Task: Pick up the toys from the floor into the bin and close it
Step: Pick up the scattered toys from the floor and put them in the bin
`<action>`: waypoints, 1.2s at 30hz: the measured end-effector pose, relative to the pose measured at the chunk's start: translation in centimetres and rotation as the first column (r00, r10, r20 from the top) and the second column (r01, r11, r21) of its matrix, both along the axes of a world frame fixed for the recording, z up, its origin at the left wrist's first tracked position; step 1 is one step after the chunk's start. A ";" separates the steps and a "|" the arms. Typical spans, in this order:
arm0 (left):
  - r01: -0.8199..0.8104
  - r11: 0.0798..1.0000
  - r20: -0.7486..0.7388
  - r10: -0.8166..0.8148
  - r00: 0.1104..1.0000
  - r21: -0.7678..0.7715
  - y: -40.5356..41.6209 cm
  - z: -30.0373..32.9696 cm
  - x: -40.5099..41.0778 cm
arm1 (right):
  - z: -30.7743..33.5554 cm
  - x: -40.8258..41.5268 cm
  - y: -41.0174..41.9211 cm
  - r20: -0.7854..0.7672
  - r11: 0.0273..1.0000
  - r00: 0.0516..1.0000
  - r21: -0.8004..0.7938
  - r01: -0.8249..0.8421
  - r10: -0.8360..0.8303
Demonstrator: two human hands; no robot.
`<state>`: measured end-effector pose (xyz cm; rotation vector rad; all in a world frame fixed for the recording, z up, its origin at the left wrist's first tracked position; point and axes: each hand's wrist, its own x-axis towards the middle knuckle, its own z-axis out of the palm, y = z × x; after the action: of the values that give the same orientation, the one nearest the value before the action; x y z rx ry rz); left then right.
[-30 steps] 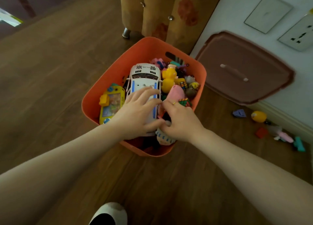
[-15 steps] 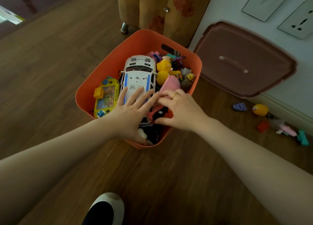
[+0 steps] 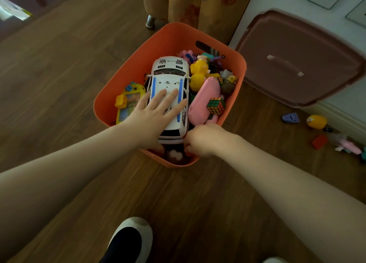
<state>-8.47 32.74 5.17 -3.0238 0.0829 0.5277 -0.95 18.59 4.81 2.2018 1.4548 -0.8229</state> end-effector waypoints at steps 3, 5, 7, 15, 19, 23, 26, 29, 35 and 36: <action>0.001 0.994 -0.070 -0.009 0.997 -0.109 1.0 0.3 0.5 | 0.0 -0.5 0.9 -0.136 0.975 0.990 -0.215 -0.053 0.024; 0.016 0.995 -0.098 -0.025 0.995 -0.098 1.0 0.9 0.7 | 0.5 -0.1 0.5 -0.193 0.994 0.981 -0.109 -0.015 -0.007; 0.043 0.994 -0.098 -0.052 0.994 -0.098 0.4 1.5 0.8 | 1.5 0.7 -0.8 -0.279 0.975 0.957 0.174 0.135 -0.082; 0.337 0.838 0.289 -0.226 0.930 -0.428 -7.5 4.4 4.4 | 1.8 5.3 -12.5 -0.206 0.522 0.880 0.738 0.427 -0.429; 0.407 0.798 0.135 -0.389 0.911 -0.444 -15.0 3.4 7.6 | -1.4 5.0 -22.2 -0.179 0.532 0.735 0.581 0.616 -0.654; 0.539 0.766 -0.080 -0.598 0.797 -0.350 -23.8 1.2 10.7 | -5.2 3.6 -32.4 -0.184 0.390 0.488 0.396 0.831 -0.853; 0.616 0.731 -0.174 -0.674 0.718 -0.292 -30.8 -0.6 12.5 | -7.7 2.3 -39.7 -0.182 0.216 0.284 0.321 0.922 -0.941; 0.603 0.738 -0.241 -0.671 0.701 -0.302 -37.1 -2.7 13.7 | -9.8 1.4 -45.9 -0.158 0.084 0.126 0.248 0.965 -0.979; 0.547 0.802 -0.335 -0.597 0.728 -0.240 -45.8 -7.6 15.6 | -12.7 0.1 -53.3 -0.210 -0.076 -0.040 0.163 0.984 -0.977; 0.519 0.826 -0.356 -0.562 0.746 -0.217 -46.6 -8.1 15.9 | -13.1 0.0 -53.8 -0.205 -0.063 -0.033 0.139 0.988 -0.978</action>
<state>7.44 -13.82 -2.91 -2.7093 1.0099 1.0884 -0.92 -35.22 -8.30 3.3127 -0.6047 -1.0300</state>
